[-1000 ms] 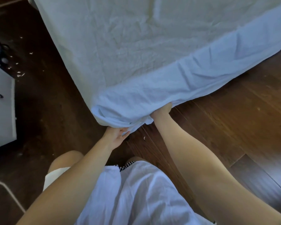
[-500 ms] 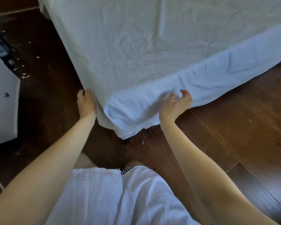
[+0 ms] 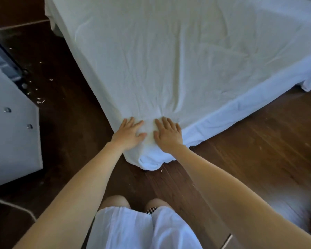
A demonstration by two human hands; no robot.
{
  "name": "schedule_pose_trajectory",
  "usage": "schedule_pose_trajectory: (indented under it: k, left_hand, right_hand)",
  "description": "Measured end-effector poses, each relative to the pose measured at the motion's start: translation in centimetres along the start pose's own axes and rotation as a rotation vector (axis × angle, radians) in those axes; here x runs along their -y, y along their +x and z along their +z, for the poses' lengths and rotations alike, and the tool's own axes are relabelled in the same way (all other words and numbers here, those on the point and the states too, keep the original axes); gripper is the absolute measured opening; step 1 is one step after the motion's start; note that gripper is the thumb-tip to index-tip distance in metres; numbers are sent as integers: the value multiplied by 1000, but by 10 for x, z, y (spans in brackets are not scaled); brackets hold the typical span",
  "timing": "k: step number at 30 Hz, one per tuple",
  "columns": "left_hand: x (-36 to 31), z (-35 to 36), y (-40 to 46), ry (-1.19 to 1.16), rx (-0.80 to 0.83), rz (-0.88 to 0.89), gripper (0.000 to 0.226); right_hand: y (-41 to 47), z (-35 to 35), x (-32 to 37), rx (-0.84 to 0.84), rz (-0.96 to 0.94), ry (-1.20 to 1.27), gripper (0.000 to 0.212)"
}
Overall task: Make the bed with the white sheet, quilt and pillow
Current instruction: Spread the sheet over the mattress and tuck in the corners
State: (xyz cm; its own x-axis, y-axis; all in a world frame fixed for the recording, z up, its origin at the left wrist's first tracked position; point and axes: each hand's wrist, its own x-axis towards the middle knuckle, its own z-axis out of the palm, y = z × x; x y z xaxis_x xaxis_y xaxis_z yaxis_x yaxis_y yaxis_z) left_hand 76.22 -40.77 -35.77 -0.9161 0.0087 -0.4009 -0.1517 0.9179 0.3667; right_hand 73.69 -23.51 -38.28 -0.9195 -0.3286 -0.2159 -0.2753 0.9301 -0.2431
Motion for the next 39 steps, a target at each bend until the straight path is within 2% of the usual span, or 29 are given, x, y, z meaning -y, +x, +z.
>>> schedule_pose_trajectory:
  k: [3,6,10,13,19,26,32,39]
  left_hand:
    - [-7,-37,-9,55,126,34,53]
    - [-12,-81,-35,-46,139,-31,55]
    - [-12,-161,-70,-107,156,-65,50]
    - [-9,-223,-92,-273,135,-111,45]
    - [11,-339,-113,-460,70,-166,42]
    - [50,-425,-42,-523,-35,-176,44]
    - [95,-527,79,-469,-104,-147,42]
    - [170,-652,211,-489,-116,-167,38]
  right_hand:
    - [10,-39,6,261,30,-47,62]
    - [13,-96,28,432,33,-4,58]
    - [4,-177,84,468,8,133,50]
    - [0,-231,124,520,41,177,46]
    - [24,-311,199,496,101,329,43]
    - [117,-357,244,361,154,476,42]
    - [282,-378,276,325,192,701,38]
    - [469,-438,348,323,182,756,38]
